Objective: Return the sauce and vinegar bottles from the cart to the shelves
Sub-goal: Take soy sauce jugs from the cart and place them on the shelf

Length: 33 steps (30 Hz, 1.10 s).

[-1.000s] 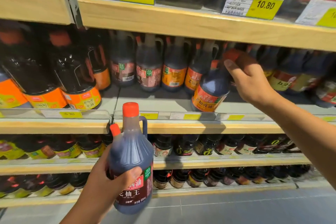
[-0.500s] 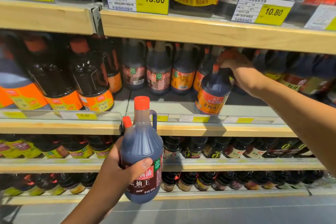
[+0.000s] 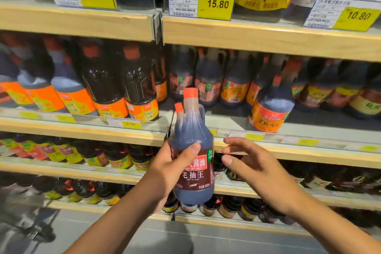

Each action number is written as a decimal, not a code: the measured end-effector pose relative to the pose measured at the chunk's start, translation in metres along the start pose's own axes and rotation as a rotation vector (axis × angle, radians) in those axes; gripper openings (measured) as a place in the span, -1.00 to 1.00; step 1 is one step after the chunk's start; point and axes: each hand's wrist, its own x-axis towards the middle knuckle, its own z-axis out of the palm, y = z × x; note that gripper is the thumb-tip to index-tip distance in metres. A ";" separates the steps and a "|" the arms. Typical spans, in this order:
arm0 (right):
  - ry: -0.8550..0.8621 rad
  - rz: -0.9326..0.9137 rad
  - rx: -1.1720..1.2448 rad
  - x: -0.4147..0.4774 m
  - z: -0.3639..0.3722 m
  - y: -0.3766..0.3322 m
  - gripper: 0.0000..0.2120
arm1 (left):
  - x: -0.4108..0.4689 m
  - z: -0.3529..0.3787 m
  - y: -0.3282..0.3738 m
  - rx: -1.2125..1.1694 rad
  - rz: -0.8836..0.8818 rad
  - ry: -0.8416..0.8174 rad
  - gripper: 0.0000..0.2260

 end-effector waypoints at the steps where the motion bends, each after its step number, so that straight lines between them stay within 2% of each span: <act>1: -0.065 0.009 -0.023 0.004 0.007 -0.002 -0.48 | 0.002 0.001 0.002 0.008 0.010 -0.005 -0.38; 4: -0.138 -0.027 -0.039 0.020 0.022 -0.005 -0.41 | 0.008 0.005 0.008 0.049 0.058 -0.033 -0.42; 7: -0.062 -0.053 -0.086 0.034 0.026 -0.004 -0.30 | 0.011 0.007 0.016 0.141 0.161 -0.069 -0.43; 12: 0.048 -0.205 -0.208 0.042 0.028 -0.009 -0.20 | 0.013 -0.009 0.017 0.278 0.311 -0.069 -0.19; 17: 0.129 -0.355 -0.176 0.049 0.028 -0.022 -0.15 | 0.013 -0.019 0.037 0.474 0.504 -0.061 -0.15; 20: 0.180 -0.404 -0.185 0.065 0.025 -0.022 -0.15 | 0.026 -0.016 0.051 0.528 0.530 -0.031 -0.07; 22: 0.211 -0.401 -0.189 0.080 0.024 -0.022 -0.17 | 0.037 -0.017 0.054 0.474 0.522 0.021 -0.12; 26: 0.249 -0.350 -0.238 0.109 0.026 -0.023 -0.25 | 0.054 -0.022 0.060 0.468 0.536 0.080 -0.38; 30: 0.273 -0.238 -0.248 0.135 0.037 -0.015 -0.37 | 0.067 -0.027 0.067 0.501 0.491 0.165 -0.38; 33: 0.264 -0.181 -0.358 0.145 0.043 -0.013 -0.40 | 0.071 -0.033 0.064 0.547 0.450 0.205 -0.45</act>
